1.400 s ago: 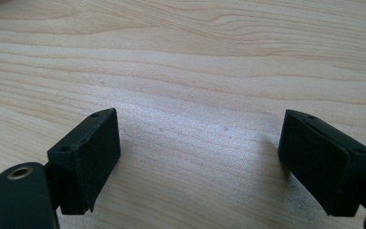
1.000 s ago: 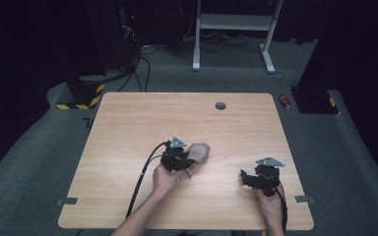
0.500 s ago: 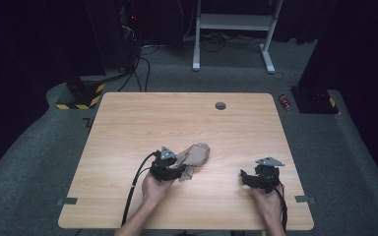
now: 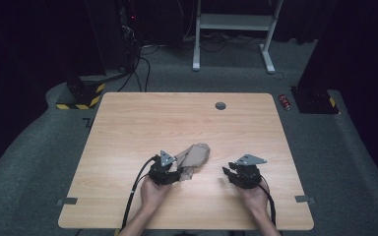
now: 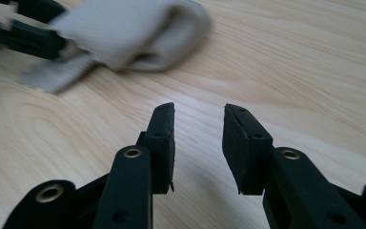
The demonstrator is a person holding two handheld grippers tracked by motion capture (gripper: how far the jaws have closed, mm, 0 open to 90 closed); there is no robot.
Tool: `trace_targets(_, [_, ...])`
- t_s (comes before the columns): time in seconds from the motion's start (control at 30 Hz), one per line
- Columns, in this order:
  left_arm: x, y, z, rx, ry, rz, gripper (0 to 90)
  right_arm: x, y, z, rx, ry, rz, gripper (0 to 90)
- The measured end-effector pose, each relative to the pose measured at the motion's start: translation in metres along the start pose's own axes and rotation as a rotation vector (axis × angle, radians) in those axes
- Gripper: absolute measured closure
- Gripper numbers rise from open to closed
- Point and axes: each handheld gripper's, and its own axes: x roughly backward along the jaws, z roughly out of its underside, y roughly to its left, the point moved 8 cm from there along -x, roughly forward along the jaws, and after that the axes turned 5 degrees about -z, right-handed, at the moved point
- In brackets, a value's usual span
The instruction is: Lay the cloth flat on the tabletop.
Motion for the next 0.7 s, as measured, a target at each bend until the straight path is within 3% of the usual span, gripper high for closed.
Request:
trace_targets(0.1, [0.000, 0.001, 0.000, 0.001, 0.004, -0.002, 39.7, -0.016, 0.020, -0.013, 0.061, 0.022, -0.053, 60.2])
trace_targets(0.23, [-0.001, 0.001, 0.000, 0.005, 0.005, -0.015, 37.3, -0.036, 0.036, -0.025, 0.107, 0.051, -0.068, 54.1])
trace_targets(0.4, [0.001, 0.001, 0.001, 0.004, 0.002, -0.006, 36.7, -0.053, 0.037, -0.031, 0.093, 0.078, -0.076, 52.6])
trace_targets(0.47, [0.003, 0.001, 0.000, 0.009, -0.025, 0.001, 37.1, -0.057, 0.035, -0.033, 0.074, 0.079, -0.086, 59.9])
trace_targets(0.5, [0.005, 0.002, -0.001, 0.016, -0.043, 0.008, 37.8, -0.060, 0.032, -0.038, 0.056, 0.076, -0.094, 71.8])
trace_targets(0.53, [0.007, 0.003, -0.001, 0.026, -0.059, 0.014, 37.8, -0.060, 0.032, -0.038, 0.056, 0.076, -0.094, 71.8])
trace_targets(0.57, [0.009, 0.004, -0.002, 0.046, -0.080, 0.025, 37.8, -0.060, 0.030, -0.043, 0.068, 0.073, -0.093, 81.4])
trace_targets(0.6, [0.009, 0.004, -0.002, 0.046, -0.080, 0.025, 37.8, -0.060, 0.030, -0.043, 0.068, 0.073, -0.093, 81.4])
trace_targets(0.63, [0.010, 0.004, -0.002, 0.050, -0.091, 0.029, 37.8, -0.059, 0.030, -0.051, 0.089, 0.072, -0.095, 87.7])
trace_targets(0.7, [0.011, 0.004, -0.003, 0.047, -0.105, 0.034, 37.8, -0.059, 0.030, -0.055, 0.102, 0.071, -0.091, 88.5])
